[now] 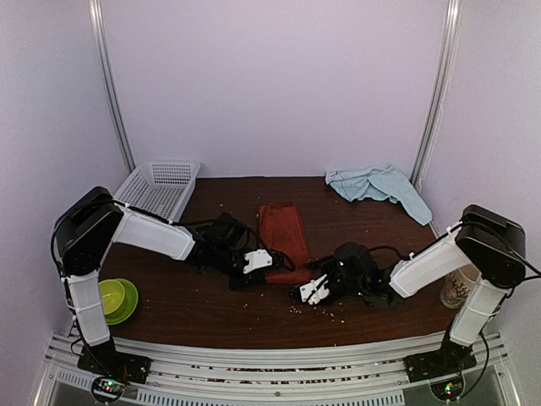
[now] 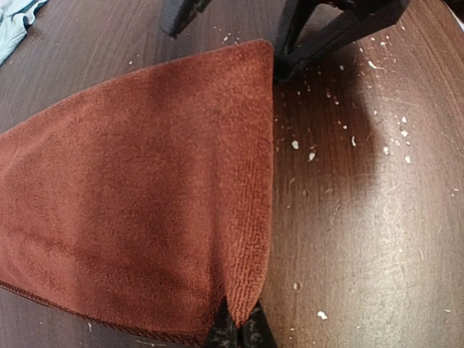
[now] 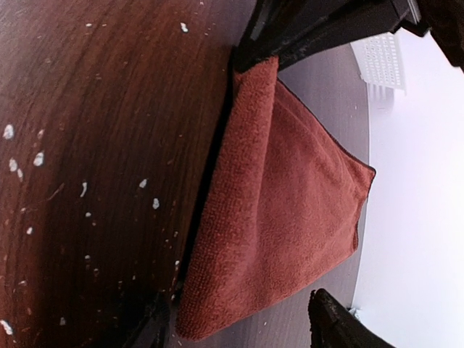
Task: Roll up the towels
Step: Roll the towel at the center of the board.
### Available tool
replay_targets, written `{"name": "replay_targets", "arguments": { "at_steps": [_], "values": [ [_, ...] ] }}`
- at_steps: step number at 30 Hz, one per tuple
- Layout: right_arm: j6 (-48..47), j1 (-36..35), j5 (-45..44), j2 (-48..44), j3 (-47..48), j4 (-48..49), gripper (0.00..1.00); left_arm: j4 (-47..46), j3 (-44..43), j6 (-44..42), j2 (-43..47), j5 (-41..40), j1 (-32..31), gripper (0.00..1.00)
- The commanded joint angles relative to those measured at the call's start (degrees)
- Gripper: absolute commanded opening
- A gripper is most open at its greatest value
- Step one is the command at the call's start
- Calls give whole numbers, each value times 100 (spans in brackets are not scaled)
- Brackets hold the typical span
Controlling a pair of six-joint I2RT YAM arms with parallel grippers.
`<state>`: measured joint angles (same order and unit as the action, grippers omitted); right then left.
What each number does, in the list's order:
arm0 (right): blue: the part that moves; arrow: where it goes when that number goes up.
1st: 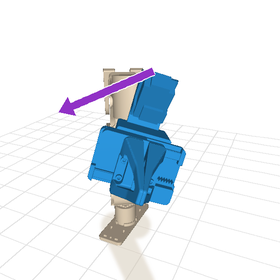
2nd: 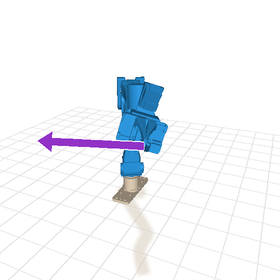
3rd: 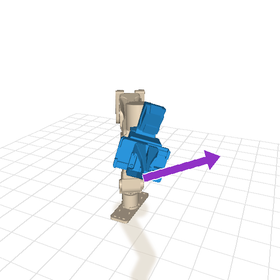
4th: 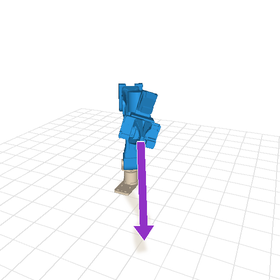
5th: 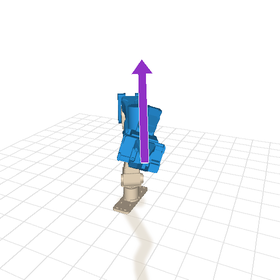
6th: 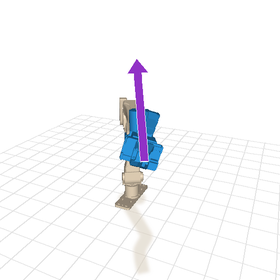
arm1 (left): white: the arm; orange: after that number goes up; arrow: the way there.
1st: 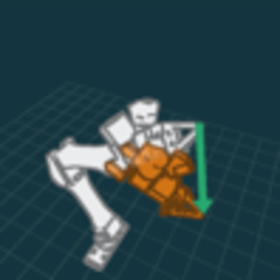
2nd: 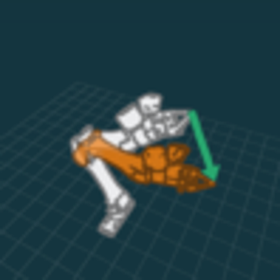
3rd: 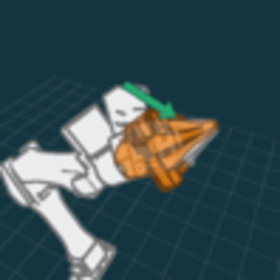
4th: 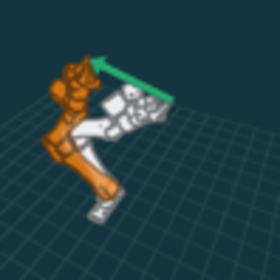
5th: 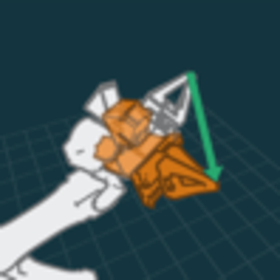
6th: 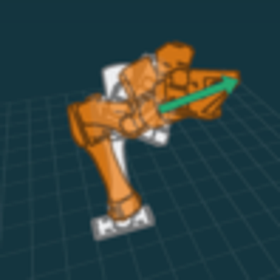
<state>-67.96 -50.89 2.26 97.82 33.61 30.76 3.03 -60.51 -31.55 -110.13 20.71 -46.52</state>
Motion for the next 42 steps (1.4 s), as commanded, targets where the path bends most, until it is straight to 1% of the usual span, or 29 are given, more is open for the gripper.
{"name": "replay_targets", "arguments": {
  "at_steps": [1, 3, 6, 8, 10, 11, 12, 13, 16, 17, 18, 19, 21, 23, 25, 27, 33, 36, 39, 42],
  "values": [
    [62, -77, -497, 281, -50, -23, 62, 29, -82, 112, 220, 234, 38, 0],
    [132, -88, -528, 333, 62, -192, 55, 38, -83, 114, 220, 247, 37, 0],
    [237, -97, -546, 393, 184, -393, 39, 49, -79, 113, 235, 293, 34, 0],
    [277, -96, -511, 384, 281, -558, 27, 56, -75, 110, 245, 262, 37, 0],
    [292, -97, -434, 343, 359, -815, 13, 93, -74, 124, 253, 201, 38, 0],
    [305, -98, -383, 304, 401, -949, 4, 119, -67, 135, 273, 175, 38, 0],
    [317, -98, -321, 255, 452, -1180, 0, 141, -55, 151, 320, 140, 35, 0],
    [333, -96, -253, 202, 508, -1362, 0, 159, -31, 193, 366, 97, 38, 2],
    [517, -71, -9, 7, 698, -1928, 0, 110, 147, 279, 621, -99, 0, 22],
    [574, -53, 104, -58, 755, -2107, 0, 72, 227, 304, 744, -180, -21, 35],
    [633, -34, 206, -109, 828, -2282, 0, 34, 308, 317, 861, -215, -34, 40],
    [697, -9, 345, -142, 890, -2456, 0, -2, 376, 324, 963, -262, -63, 49],
    [814, 60, 587, -131, 1046, -2779, 0, -58, 481, 315, 1117, -401, -134, 63],
    [898, 152, 776, -36, 1204, -3084, 0, -57, 537, 267, 1186, -577, -253, 73],
    [1014, 242, 951, 65, 1352, -3333, 0, -67, 553, 211, 1166, -632, -322, 78],
    [1127, 344, 1111, 201, 1538, -3623, 0, -100, 561, 187, 1101, -606, -364, 79],
    [1424, 680, 1533, 606, 2186, -4470, 0, -102, 464, 146, 893, -568, -386, 79],
    [1693, 798, 1718, 824, 2690, -5120, 0, -84, 390, 137, 742, -666, -384, 78],
    [1769, 1004, 2119, 1048, 3136, -5743, 0, -121, 361, 148, 612, -871, -384, 78],
    [1797, 1181, 2381, 1116, 3254, -5958, 0, -269, 396, 145, 585, -1020, -384, 77]
  ]
}}
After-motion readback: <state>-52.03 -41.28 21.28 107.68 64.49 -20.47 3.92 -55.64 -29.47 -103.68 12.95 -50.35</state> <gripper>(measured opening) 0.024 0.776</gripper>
